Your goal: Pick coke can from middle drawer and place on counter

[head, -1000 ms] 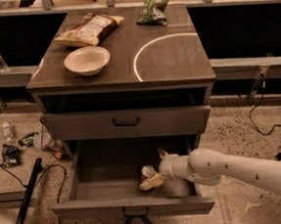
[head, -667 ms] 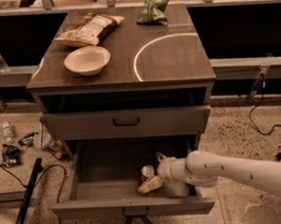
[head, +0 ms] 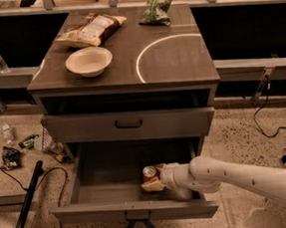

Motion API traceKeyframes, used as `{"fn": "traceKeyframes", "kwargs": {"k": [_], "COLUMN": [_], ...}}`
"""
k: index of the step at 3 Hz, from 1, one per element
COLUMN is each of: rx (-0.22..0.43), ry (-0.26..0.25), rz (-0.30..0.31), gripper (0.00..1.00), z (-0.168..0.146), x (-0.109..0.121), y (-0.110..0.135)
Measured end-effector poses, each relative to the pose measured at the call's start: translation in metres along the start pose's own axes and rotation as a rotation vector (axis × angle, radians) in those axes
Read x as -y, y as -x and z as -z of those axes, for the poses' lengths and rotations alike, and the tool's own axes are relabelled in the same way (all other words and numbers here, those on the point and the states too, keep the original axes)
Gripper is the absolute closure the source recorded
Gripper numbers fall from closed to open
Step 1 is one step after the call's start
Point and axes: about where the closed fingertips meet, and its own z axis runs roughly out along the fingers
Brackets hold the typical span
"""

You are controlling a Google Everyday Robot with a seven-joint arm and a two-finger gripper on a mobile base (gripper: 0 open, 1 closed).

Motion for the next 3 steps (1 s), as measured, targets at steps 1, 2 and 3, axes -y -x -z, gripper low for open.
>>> {"fn": "traceKeyframes", "kwargs": {"k": [1, 2, 3], "rx": [0.011, 0.043, 0.140], "ry": [0.012, 0.015, 0.005], "rz": [-0.001, -0.011, -0.032], "gripper": [0.62, 0.85, 1.00], "z": [-0.004, -0.004, 0.015], "x": [0.000, 0.001, 0.000], "y": [-0.003, -0.003, 0.006]}}
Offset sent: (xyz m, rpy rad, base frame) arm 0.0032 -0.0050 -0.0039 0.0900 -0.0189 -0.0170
